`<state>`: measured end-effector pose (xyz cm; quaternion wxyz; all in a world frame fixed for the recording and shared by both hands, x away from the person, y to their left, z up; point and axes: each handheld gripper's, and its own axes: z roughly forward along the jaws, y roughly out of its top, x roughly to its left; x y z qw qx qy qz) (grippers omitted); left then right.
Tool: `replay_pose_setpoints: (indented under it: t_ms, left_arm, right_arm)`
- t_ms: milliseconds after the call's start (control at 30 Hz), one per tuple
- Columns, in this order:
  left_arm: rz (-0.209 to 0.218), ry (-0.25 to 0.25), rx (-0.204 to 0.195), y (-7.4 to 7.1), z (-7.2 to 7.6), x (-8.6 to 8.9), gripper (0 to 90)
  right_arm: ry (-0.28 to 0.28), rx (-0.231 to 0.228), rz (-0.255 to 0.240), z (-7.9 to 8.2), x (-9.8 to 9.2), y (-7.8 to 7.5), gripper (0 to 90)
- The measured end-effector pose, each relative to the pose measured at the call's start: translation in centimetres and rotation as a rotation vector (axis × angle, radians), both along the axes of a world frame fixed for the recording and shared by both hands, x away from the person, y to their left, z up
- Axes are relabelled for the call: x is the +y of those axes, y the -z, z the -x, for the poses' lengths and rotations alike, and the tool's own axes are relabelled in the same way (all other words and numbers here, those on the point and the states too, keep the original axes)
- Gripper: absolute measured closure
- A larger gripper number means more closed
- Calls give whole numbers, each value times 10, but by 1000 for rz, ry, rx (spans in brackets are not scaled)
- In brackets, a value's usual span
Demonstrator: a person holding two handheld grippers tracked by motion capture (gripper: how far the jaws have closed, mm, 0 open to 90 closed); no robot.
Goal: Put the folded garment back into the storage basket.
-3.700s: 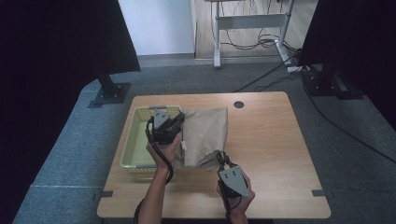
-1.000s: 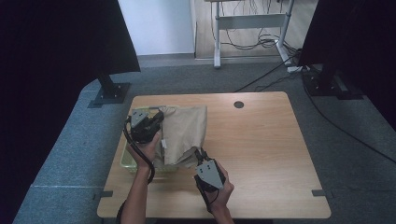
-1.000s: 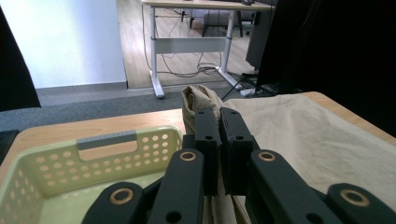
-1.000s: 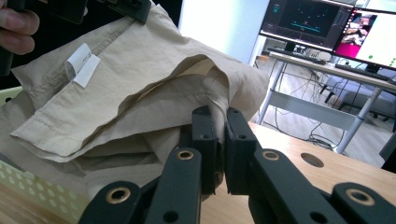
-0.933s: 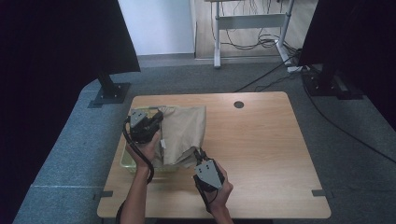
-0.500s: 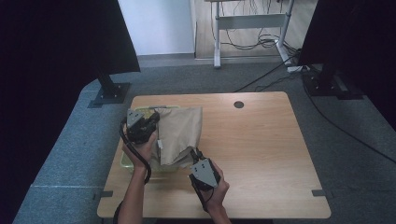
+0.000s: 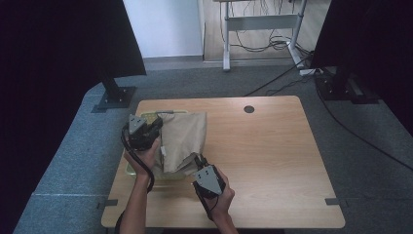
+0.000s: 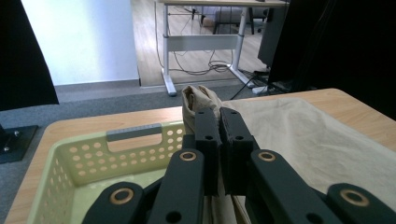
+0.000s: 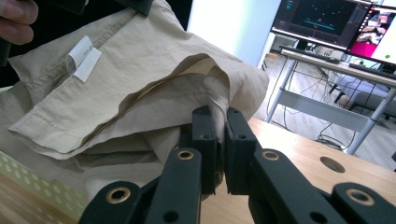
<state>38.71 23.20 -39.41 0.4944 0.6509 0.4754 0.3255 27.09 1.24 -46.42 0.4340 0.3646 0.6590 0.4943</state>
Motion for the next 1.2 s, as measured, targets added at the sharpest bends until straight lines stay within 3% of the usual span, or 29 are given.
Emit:
replay_pose_setpoints:
  t_ms: [1200]
  left_arm:
    - [1,-45,2,-3,-5,27,864]
  right_arm:
    - [-39,13,4,-10,27,-2,848]
